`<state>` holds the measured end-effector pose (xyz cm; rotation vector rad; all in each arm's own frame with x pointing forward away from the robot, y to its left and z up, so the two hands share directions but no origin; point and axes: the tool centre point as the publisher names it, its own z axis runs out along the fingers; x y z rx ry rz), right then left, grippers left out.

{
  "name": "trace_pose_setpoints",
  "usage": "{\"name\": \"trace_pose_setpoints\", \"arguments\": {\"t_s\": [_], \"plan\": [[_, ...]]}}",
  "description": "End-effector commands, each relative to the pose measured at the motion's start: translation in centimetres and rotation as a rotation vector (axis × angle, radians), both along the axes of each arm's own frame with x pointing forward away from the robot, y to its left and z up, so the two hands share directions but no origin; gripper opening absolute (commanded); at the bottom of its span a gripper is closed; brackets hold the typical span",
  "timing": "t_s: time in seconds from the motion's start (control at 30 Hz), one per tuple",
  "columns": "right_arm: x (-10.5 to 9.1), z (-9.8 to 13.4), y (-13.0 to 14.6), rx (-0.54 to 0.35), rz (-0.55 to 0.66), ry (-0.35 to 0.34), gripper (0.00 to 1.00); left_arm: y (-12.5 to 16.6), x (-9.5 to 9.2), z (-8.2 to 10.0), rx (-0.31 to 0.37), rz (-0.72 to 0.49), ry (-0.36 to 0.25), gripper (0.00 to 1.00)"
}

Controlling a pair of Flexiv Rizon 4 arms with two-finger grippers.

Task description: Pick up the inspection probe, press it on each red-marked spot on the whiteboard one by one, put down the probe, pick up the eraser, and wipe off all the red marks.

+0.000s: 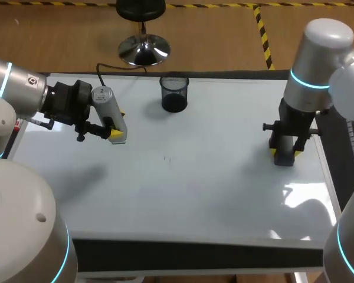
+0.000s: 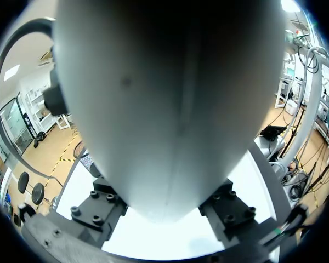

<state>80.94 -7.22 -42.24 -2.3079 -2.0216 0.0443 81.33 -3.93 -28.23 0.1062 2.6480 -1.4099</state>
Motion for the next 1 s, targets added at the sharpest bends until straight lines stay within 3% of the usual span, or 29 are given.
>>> {"name": "trace_pose_setpoints", "arguments": {"t_s": [0.03, 0.07, 0.17, 0.3, 0.4, 0.43, 0.47, 0.5, 0.53, 0.73, 1.0], "plan": [[-0.2, -0.2, -0.1, -0.003, 0.004, -0.004, 0.34, 0.0, -0.1, 0.1, -0.002, 0.001, -0.004, 0.0], [-0.2, -0.2, -0.1, -0.003, 0.004, -0.004, 0.43, 0.0, -0.1, 0.1, -0.002, 0.001, -0.004, 0.0], [-0.2, -0.1, -0.2, 0.004, -0.001, -0.005, 0.54, 0.0, -0.1, 0.1, -0.002, 0.001, -0.004, 0.0], [-0.2, 0.1, -0.3, 0.011, -0.011, -0.013, 0.47, 0.0, -0.1, 0.1, -0.002, 0.001, -0.004, 0.0], [-0.3, 0.2, -0.3, 0.014, -0.012, -0.016, 0.5, 0.0, -0.1, 0.1, -0.002, 0.001, -0.004, 0.0], [-0.3, 0.2, -0.2, 0.014, -0.01, -0.016, 0.6, 0.0, -0.1, 0.1, -0.002, 0.001, -0.004, 0.0], [-0.3, 0.2, -0.2, 0.013, -0.008, -0.016, 0.84, 0.0, -0.1, 0.1, -0.002, 0.001, -0.004, 0.0], [-0.4, 0.1, -0.1, 0.012, -0.007, -0.016, 0.96, 0.0, -0.1, 0.1, -0.002, 0.001, -0.004, 0.0], [-0.4, 0.1, 0.0, 0.011, -0.006, -0.017, 1.0, 0.0, -0.1, 0.1, -0.002, 0.001, -0.004, 0.0], [-0.3, 0.6, 0.0, 0.013, -0.007, -0.028, 1.0, 0.0, -0.1, 0.1, -0.002, 0.001, -0.004, 0.0], [0.4, 3.2, -0.1, 0.005, -0.027, -0.082, 1.0, 0.0, -0.1, 0.1, -0.002, 0.001, -0.004, 0.0]]}}
